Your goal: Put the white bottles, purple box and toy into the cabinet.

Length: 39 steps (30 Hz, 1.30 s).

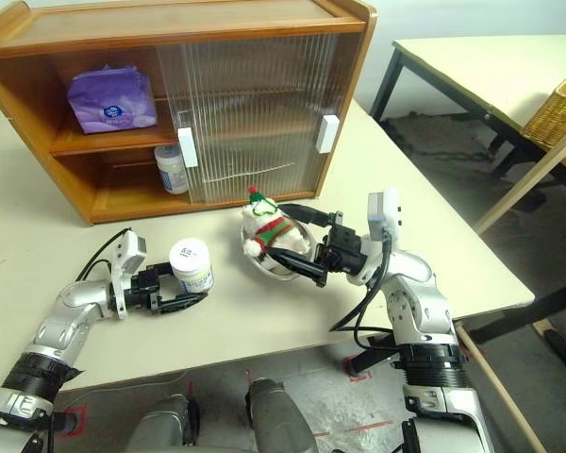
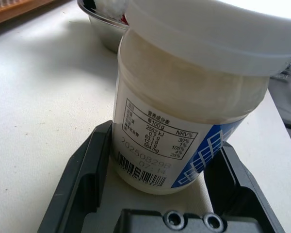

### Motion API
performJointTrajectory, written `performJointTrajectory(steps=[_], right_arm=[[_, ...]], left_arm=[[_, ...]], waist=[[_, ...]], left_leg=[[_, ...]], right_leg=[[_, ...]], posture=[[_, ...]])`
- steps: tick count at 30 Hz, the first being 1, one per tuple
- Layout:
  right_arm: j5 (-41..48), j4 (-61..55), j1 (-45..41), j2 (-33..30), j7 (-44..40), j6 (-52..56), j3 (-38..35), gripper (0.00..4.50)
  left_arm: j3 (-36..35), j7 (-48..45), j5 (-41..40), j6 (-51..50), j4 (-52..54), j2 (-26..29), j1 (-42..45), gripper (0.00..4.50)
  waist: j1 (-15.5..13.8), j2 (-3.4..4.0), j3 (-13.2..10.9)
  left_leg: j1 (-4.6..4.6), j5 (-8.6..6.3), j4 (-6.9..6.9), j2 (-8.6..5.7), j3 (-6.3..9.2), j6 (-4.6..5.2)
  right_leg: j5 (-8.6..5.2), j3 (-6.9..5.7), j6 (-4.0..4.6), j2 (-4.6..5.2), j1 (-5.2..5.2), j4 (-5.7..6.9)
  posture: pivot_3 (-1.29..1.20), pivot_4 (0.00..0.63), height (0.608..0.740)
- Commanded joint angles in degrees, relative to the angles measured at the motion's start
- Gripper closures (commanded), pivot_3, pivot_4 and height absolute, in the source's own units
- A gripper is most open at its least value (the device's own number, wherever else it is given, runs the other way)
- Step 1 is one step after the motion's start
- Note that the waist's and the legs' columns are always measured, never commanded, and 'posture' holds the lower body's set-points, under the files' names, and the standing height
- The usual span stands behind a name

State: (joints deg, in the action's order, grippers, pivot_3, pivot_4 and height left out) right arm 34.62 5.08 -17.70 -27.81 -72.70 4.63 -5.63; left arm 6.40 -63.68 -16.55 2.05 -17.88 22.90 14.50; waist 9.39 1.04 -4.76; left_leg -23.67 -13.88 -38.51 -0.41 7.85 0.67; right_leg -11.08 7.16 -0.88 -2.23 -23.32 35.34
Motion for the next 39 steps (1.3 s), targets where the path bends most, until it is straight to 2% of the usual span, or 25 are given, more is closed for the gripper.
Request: performJointTrajectory(steps=[1, 6, 12, 19, 22, 39], right_arm=[[-0.80, -0.31, -0.29, 0.02, -0.15, -0.38, 0.59, 0.00], [-0.72, -0.76, 0.07, -0.01, -0.20, -0.04, 0.45, 0.00], [-0.50, -0.92, 0.17, 0.05, -0.69, 0.66, 0.82, 0.00], [-0.60, -0.57, -0.29, 0.38, -0.85, 0.43, 1.02, 0.00], [-0.62, -0.68, -0.32, 0.60, -0.63, 0.43, 1.03, 0.00], [-0.51, -1.45, 0.41, 0.97, -0.03, 0.70, 1.07, 0.00]], left_arm=[[-4.18, 4.69, -0.87, 2.10, 2.13, -0.31, -1.31, 1.36], [-9.86, 14.00, 0.53, 3.00, 2.18, 0.66, -2.33, 1.36], [-14.49, 24.28, 1.92, 0.76, -2.07, 0.99, 1.62, 1.36], [-14.52, 30.08, 4.39, 1.89, -8.61, 0.04, 8.02, 1.36], [-14.36, 35.11, 6.87, 1.34, -14.49, -0.49, 12.53, 1.36], [-14.45, 45.67, 10.82, 4.35, -33.50, -3.70, 26.25, 1.36]], waist=[[0.06, 0.00, 0.00], [0.18, 0.00, 0.00], [-0.18, -0.01, 0.00], [-0.66, -0.01, 0.00], [-0.69, -0.02, -0.01], [-0.58, -0.15, -0.09]], left_leg=[[0.00, 0.00, 0.00, 0.01, 0.00, 0.00], [0.02, 0.02, 0.00, 0.03, -0.05, -0.02], [0.04, 0.05, -0.01, 0.00, -0.10, 0.01], [0.04, 0.06, -0.03, -0.02, -0.12, 0.04], [0.06, 0.07, -0.04, -0.02, -0.16, 0.05], [0.64, 0.16, -0.19, -0.24, -0.21, 0.20]], right_leg=[[-0.01, 0.00, -0.01, 0.00, 0.00, 0.00], [-0.06, 0.00, -0.11, -0.05, -0.01, 0.01], [0.03, 0.03, 0.03, -0.04, 0.02, 0.01], [0.17, 0.04, 0.21, -0.02, 0.05, -0.01], [0.19, 0.04, 0.19, -0.03, 0.07, -0.01], [0.00, 0.11, -0.41, -0.01, 0.77, -0.06]], posture=[[-0.24, 0.085, 0.740], [-0.22, 0.084, 0.740], [-0.21, 0.082, 0.740], [-0.21, 0.079, 0.740], [-0.22, 0.079, 0.740], [-0.23, 0.080, 0.740]])
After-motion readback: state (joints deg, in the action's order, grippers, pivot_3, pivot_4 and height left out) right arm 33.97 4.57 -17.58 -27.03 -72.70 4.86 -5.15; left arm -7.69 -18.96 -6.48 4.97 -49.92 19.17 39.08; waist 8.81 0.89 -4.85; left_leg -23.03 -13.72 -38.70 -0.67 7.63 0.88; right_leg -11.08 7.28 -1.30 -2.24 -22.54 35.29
